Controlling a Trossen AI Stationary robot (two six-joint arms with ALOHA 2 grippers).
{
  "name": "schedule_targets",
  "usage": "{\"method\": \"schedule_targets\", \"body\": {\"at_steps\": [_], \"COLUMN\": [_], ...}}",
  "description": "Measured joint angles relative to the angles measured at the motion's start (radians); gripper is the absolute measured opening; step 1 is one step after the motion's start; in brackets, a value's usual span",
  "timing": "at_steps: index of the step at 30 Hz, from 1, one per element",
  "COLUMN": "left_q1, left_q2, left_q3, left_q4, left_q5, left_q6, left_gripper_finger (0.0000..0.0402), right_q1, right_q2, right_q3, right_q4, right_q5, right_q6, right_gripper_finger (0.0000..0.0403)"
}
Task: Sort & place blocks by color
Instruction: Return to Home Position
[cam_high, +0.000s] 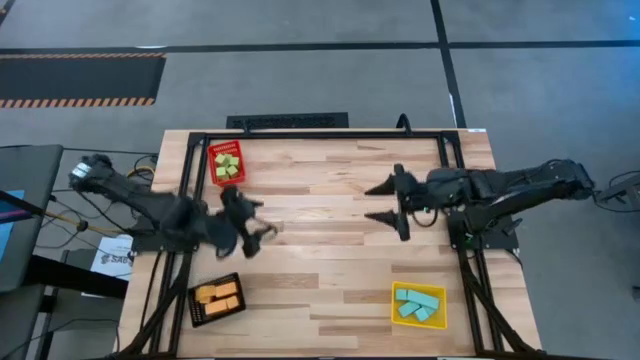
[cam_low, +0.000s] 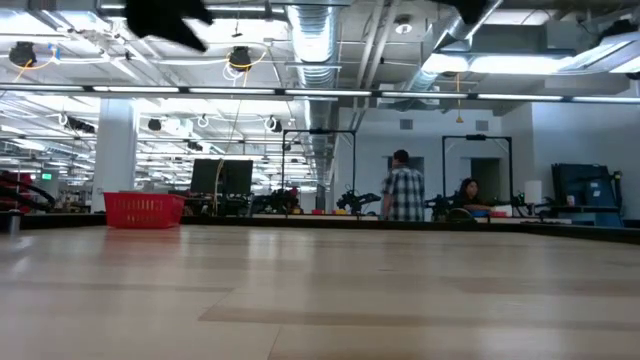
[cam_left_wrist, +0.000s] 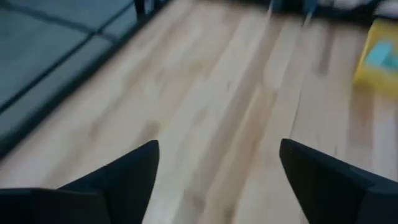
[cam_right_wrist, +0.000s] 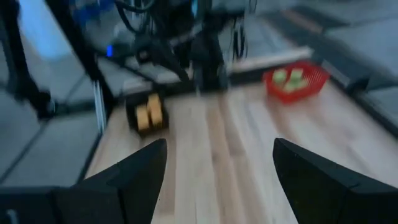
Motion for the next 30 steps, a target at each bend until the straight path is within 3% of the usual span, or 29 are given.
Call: {"method": "schedule_targets", "body": {"at_steps": [4, 8, 13, 17, 18, 24, 30], "left_q1": [0.168, 0.298, 0.382, 0.393, 0.393, 0.393, 0.393], "left_q2": [-0.105, -0.205, -0.377, -0.545, -0.587, -0.818, -0.986], "left_q3": [0.0, -0.002, -0.115, -0.303, -0.353, -0.572, -0.675], "left_q4": [0.14, 0.156, 0.164, 0.272, 0.317, 0.473, 0.491], "left_q5": [0.126, 0.211, 0.226, 0.247, 0.247, 0.251, 0.249], "left_q6": [0.237, 0.357, 0.388, 0.35, 0.338, 0.329, 0.345], "left_gripper_finger": [0.0277, 0.0219, 0.0117, 0.0024, 0.0013, 0.0002, 0.0], "right_q1": [-0.056, -0.087, -0.099, -0.107, -0.114, -0.153, -0.193], "right_q2": [-0.026, -0.073, -0.188, -0.32, -0.349, -0.485, -0.549], "right_q3": [0.0, 0.0, -0.055, -0.183, -0.219, -0.444, -0.622], "right_q4": [0.076, 0.036, -0.042, 0.025, 0.056, 0.27, 0.43], "right_q5": [-0.026, -0.027, 0.002, 0.019, 0.019, 0.014, 0.005], "right_q6": [0.002, -0.007, -0.039, -0.053, -0.054, -0.001, 0.067], "right_gripper_finger": [0.03, 0.0257, 0.0146, 0.003, 0.0016, 0.0012, 0.0007]}}
